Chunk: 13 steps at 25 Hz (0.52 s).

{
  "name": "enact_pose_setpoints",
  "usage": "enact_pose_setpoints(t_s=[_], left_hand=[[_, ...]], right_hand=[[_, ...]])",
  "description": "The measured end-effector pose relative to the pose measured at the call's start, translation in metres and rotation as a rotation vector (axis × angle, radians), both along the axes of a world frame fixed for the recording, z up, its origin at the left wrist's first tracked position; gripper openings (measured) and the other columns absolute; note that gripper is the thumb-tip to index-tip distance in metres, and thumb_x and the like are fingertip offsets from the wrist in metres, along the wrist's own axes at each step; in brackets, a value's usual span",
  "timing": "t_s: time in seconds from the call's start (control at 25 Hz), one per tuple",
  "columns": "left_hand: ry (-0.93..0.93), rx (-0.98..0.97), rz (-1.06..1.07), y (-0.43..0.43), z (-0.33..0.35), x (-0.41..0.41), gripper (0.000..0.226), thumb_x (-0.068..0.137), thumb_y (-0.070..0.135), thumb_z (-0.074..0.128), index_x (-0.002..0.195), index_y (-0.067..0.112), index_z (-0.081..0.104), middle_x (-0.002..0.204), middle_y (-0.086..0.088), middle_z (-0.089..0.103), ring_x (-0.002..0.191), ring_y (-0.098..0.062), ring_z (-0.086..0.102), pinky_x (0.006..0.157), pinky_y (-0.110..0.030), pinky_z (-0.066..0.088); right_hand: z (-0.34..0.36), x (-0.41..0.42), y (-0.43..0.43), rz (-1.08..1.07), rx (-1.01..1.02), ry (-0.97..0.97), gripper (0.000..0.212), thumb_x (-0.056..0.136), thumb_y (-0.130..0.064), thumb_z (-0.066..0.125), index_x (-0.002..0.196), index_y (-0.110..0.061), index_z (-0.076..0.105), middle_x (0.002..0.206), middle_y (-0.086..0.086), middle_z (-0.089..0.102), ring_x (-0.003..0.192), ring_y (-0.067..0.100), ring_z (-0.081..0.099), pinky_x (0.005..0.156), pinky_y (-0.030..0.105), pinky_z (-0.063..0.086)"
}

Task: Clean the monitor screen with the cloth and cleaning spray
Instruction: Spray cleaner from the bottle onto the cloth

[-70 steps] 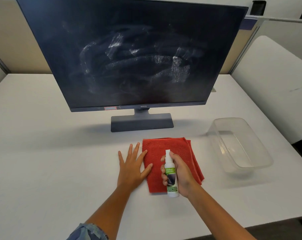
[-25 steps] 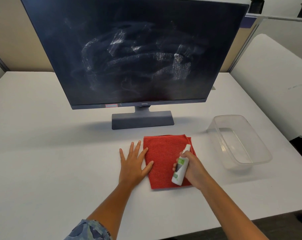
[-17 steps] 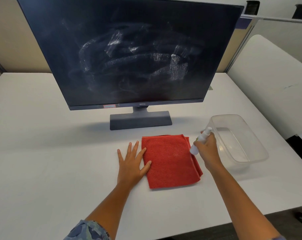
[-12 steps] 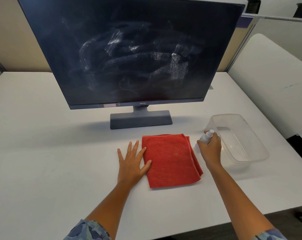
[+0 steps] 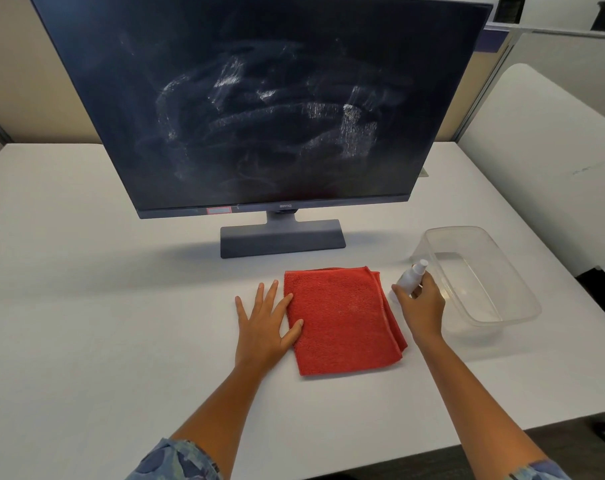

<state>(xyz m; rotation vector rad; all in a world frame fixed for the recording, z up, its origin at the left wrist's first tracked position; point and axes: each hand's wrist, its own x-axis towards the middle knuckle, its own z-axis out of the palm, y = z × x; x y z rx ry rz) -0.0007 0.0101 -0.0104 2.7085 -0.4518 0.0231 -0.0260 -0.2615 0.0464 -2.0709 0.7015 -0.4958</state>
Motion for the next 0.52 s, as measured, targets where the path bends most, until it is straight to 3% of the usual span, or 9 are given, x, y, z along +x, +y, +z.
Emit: enact_pose_setpoints(t_s=[0.16, 0.36, 0.52], left_hand=[[0.000, 0.001, -0.005, 0.000, 0.000, 0.000, 0.063, 0.085, 0.064, 0.025, 0.140, 0.032, 0.030, 0.156, 0.000, 0.015, 0.145, -0.022, 0.001, 0.110, -0.055, -0.016], [-0.012, 0.000, 0.000, 0.000, -0.002, 0.000, 0.064, 0.087, 0.062, 0.029, 0.141, 0.028, 0.029, 0.156, -0.001, 0.019, 0.145, -0.021, 0.004, 0.111, -0.056, -0.012], [-0.010, 0.022, 0.027, 0.000, -0.003, 0.000, 0.075, 0.085, 0.066, 0.025, 0.144, 0.019, 0.023, 0.156, -0.003, 0.018, 0.144, -0.021, 0.003, 0.111, -0.053, -0.014]], right_hand=[[-0.008, -0.007, 0.000, 0.011, 0.016, 0.031, 0.033, 0.080, -0.011, 0.071, 0.111, -0.008, 0.059, 0.095, 0.008, 0.067, 0.095, 0.028, 0.064, 0.078, 0.028, 0.043], [-0.011, -0.024, 0.010, -0.071, 0.156, 0.039, 0.063, 0.082, -0.005, 0.069, 0.136, -0.006, 0.037, 0.125, 0.017, 0.057, 0.115, 0.029, 0.056, 0.096, 0.036, 0.046], [-0.011, -0.042, 0.040, -0.180, 0.108, -0.096, 0.058, 0.080, 0.002, 0.064, 0.128, -0.004, 0.033, 0.102, 0.010, 0.041, 0.086, 0.024, 0.051, 0.074, 0.031, 0.047]])
